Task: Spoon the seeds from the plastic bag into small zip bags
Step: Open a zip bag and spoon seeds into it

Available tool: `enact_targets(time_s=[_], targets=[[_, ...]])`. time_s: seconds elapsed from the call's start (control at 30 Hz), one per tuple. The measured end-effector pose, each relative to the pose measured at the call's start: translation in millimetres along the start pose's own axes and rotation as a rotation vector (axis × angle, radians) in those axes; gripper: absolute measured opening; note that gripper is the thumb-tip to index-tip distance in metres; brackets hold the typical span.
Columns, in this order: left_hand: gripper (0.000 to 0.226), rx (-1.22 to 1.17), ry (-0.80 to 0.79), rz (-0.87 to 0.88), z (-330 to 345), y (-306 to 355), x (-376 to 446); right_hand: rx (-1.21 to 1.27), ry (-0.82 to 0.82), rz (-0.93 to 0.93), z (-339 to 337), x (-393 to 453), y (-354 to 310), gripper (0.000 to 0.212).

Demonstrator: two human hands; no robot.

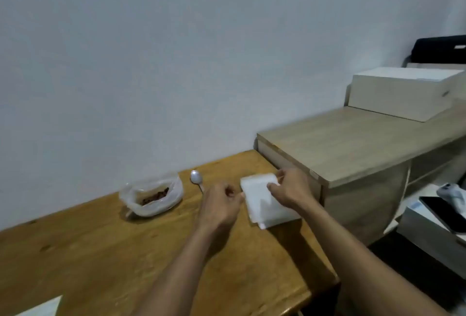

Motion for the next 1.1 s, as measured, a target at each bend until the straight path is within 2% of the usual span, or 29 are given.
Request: enact_targets(time_s=[0.1, 0.2, 0.3, 0.43, 0.53, 0.6, 0.63, 0.73, 0.77, 0.9, 1.03, 1.1], targets=[[0.025, 0.039, 0.014, -0.073, 33, -6, 29, -0.085, 0.011, 0.048, 17, 18, 13, 0.055], [0.035, 0.074, 0.056, -0.167, 52, -14, 50, -0.175, -0.002, 0.073, 30, 26, 19, 0.048], [0.028, 0.097, 0.105, -0.218, 64, -24, 60, -0.207, 0.04, 0.084, 38, 35, 26, 0.045], [0.026, 0.023, 0.18, -0.244, 70, -27, 59, -0.083, 0.034, 0.123, 41, 38, 29, 0.051], [0.041, -0.026, 0.22, -0.264, 67, -25, 57, 0.01, 0.029, 0.158, 37, 40, 28, 0.063], [0.051, -0.072, 0.231, -0.284, 64, -23, 55, 0.087, 0.043, 0.173, 35, 40, 25, 0.063], [0.053, -0.113, 0.238, -0.296, 62, -22, 55, 0.145, 0.049, 0.184, 32, 40, 23, 0.056], [0.042, -0.281, 0.229, -0.356, 53, -15, 53, 0.354, 0.02, 0.164, 19, 34, 16, 0.017], [0.037, -0.358, 0.204, -0.369, 48, -13, 52, 0.412, 0.004, 0.145, 13, 31, 12, 0.014], [0.017, -0.676, 0.095, -0.398, 20, -8, 50, 0.596, -0.148, 0.089, -3, 18, -10, 0.011], [0.026, -0.877, 0.188, -0.315, -30, -18, 43, 0.688, -0.305, 0.012, 11, -2, -48, 0.01], [0.017, -0.883, 0.211, -0.269, -64, -30, 30, 0.719, -0.359, -0.054, 26, -14, -75, 0.012]])
Point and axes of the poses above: each hand's wrist, its own x-axis towards the middle knuckle, its own z-axis out of the palm, y = z × x, the point moved 2 cm from there along x, towards the middle knuckle, and after that the axes turned 11 degrees about -x, right-handed, at the moved point
